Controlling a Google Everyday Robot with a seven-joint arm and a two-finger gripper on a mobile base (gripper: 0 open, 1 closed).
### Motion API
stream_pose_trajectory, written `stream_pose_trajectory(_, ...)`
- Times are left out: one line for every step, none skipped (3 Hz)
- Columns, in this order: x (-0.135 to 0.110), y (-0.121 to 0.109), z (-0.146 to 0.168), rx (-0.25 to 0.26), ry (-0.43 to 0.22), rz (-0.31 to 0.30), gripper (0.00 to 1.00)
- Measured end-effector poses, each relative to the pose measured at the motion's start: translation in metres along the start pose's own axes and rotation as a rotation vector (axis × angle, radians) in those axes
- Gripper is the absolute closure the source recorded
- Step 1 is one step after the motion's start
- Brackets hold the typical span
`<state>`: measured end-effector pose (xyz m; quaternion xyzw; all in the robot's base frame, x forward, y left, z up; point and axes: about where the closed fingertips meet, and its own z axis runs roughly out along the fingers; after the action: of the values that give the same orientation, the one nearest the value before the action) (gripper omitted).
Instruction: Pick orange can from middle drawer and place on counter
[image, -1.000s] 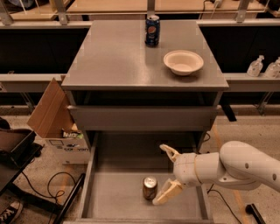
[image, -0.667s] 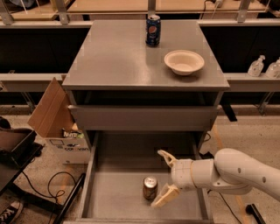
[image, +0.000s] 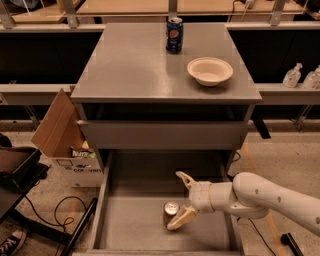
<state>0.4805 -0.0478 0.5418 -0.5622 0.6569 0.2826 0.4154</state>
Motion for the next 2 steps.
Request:
stream_pose_trajectory(0.02, -0.017, 0.012, 0.032, -0.025, 0.023, 0.0)
stream_pose_trajectory(0.041, -0.018, 0.013, 0.056, -0.027, 0.047, 0.0)
